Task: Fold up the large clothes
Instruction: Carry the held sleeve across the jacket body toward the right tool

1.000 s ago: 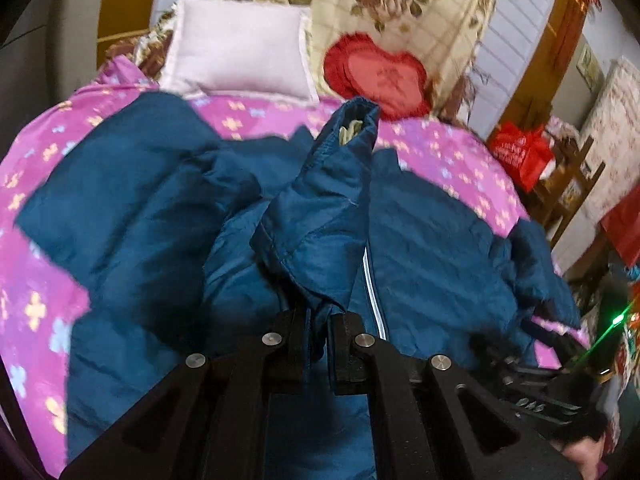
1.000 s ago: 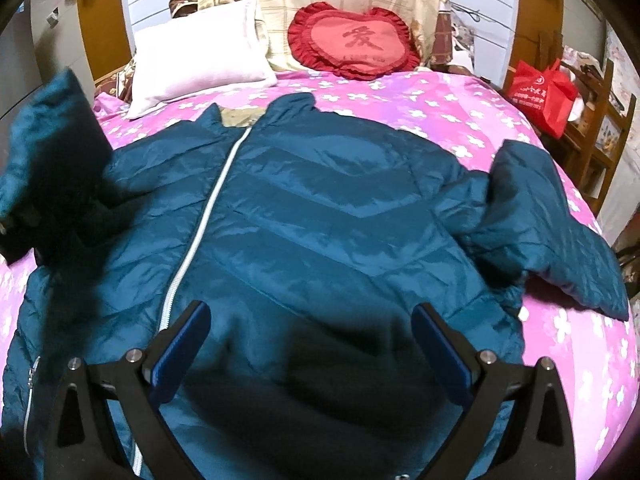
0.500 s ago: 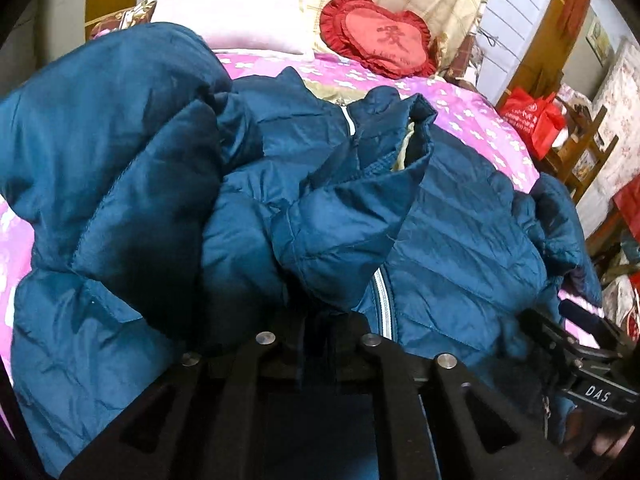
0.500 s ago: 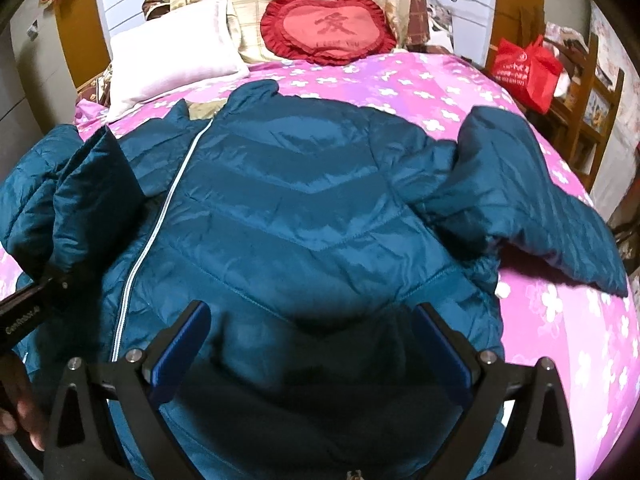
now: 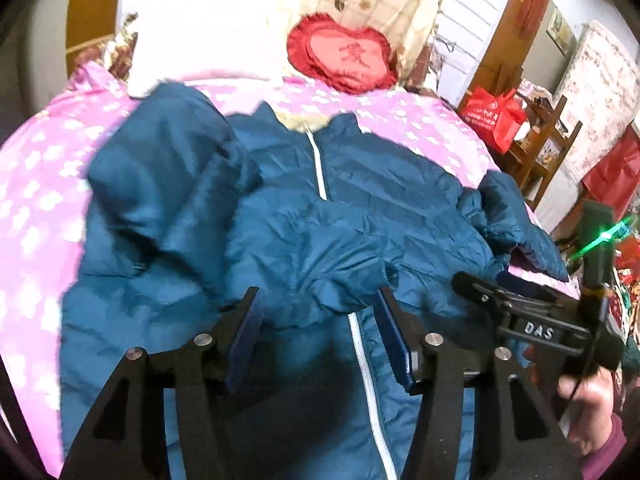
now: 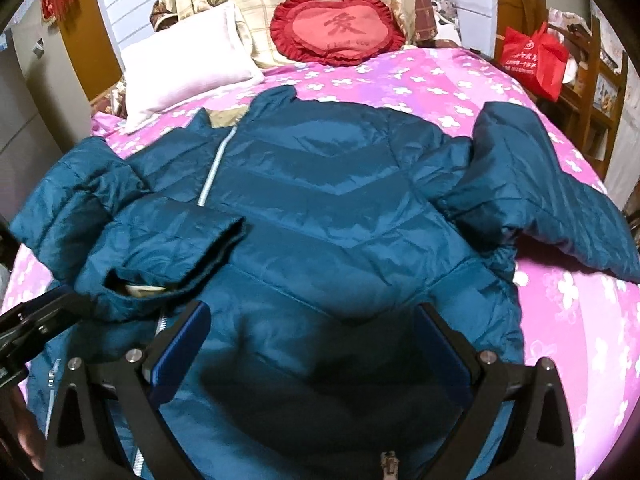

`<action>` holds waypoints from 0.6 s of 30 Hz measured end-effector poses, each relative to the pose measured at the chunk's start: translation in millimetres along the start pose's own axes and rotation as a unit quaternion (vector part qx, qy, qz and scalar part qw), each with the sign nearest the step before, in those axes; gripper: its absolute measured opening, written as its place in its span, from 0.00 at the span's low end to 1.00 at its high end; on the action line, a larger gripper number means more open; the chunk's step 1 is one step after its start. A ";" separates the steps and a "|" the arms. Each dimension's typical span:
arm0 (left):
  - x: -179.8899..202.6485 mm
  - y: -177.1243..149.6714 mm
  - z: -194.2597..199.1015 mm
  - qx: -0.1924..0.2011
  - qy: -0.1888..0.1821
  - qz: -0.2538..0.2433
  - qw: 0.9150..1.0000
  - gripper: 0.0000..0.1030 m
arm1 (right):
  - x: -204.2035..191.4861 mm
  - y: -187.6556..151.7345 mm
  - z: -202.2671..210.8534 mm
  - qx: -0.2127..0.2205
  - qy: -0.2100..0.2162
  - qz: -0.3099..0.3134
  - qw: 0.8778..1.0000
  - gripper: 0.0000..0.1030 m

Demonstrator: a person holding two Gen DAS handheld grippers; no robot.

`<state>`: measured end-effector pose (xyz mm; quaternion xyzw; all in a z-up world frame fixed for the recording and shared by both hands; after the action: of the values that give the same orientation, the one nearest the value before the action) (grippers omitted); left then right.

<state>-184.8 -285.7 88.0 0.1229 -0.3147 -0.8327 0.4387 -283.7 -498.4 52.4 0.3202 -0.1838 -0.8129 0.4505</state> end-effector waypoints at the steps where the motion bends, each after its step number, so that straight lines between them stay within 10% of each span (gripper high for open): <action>1: -4.6 1.2 4.4 0.006 0.007 0.000 1.000 0.35 | -2.1 0.7 -1.5 -0.002 0.015 -0.006 1.000 0.99; 13: -102.4 3.1 -10.4 0.009 0.203 0.056 0.978 0.35 | -47.3 11.7 -73.0 -0.046 0.096 -0.038 0.994 0.99; 18: -130.0 -6.1 -45.7 -0.028 0.198 0.112 0.973 0.35 | -58.4 14.0 -86.0 -0.034 0.103 -0.025 0.994 0.91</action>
<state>-90.8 -197.1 39.6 0.2372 -0.2102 -0.7456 0.5862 -193.4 -457.0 18.8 0.3909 -0.1006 -0.7924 0.4574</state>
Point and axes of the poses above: each gripper's, at about its wrist camera, not at the fingertips, and z roughly against the way its jaws point, x to its right, y to its top, the point moved 3 cm from there along -z, roughly the way its jaws point, and after that the axes turned 14 degrees about y, right-handed, at the moved point
